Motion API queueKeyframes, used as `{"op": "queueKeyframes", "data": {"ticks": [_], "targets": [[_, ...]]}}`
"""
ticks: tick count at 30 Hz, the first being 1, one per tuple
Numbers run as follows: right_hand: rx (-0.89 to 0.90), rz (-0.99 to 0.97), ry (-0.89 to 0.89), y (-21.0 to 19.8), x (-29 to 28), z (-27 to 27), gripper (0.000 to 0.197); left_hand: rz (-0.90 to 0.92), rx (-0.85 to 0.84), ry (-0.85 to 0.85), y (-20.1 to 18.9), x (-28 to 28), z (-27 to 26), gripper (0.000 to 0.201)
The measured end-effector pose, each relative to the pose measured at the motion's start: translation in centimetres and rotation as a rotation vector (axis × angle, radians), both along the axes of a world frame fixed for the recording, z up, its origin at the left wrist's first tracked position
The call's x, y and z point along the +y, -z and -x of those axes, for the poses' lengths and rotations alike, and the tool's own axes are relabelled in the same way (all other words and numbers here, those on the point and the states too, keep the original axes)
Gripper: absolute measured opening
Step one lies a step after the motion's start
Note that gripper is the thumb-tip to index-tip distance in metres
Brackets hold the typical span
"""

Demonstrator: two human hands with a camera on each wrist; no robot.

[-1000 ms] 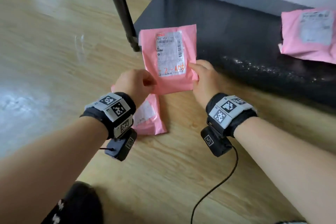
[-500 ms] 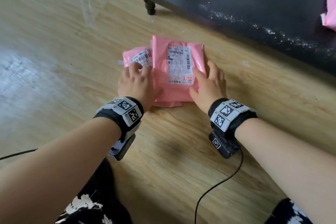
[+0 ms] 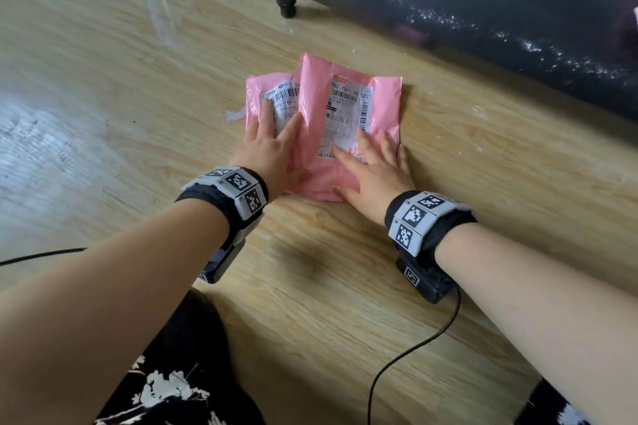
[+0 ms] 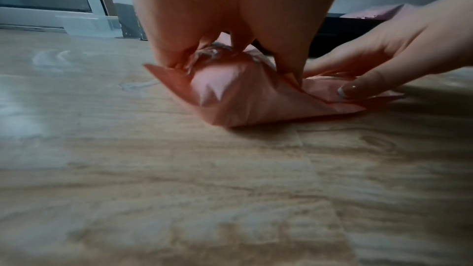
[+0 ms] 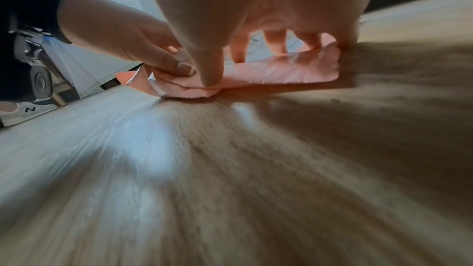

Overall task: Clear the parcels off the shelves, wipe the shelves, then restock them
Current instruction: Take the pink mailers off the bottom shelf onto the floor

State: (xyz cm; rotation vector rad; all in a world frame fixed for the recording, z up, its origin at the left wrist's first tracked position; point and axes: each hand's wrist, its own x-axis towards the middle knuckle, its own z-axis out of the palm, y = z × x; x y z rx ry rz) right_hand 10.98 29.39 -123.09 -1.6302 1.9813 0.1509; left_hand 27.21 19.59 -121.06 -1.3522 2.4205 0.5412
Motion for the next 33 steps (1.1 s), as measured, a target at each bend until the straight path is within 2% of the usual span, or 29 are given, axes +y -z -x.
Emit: {"op": "queueKeyframes", "data": {"ticks": [4,8,14,23,30,33], "targets": [[-0.014,0.037,0.036,-0.6,-0.2,0.0,0.059,0.083,0.013,-0.041,-0.8,0.3,0.7,0.097],[-0.098,0.164,0.132,-1.6,-0.3,0.7,0.052,0.151,0.036,0.008,-1.8,0.7,2.2,0.092],[-0.074,0.394,0.251,-4.7,-0.3,5.1,0.053,0.169,0.129,0.08,-3.4,0.7,6.8,0.081],[-0.004,0.627,0.695,-8.4,1.9,21.8,0.054,0.147,0.313,0.257,-7.4,1.0,21.8,0.075],[0.179,0.478,0.863,-8.8,3.8,34.2,0.06,0.067,0.343,0.302,-8.2,2.2,34.1,0.072],[0.171,0.395,0.915,-8.5,3.6,37.9,0.064,0.013,0.346,0.284,-8.0,3.0,38.8,0.063]]}}
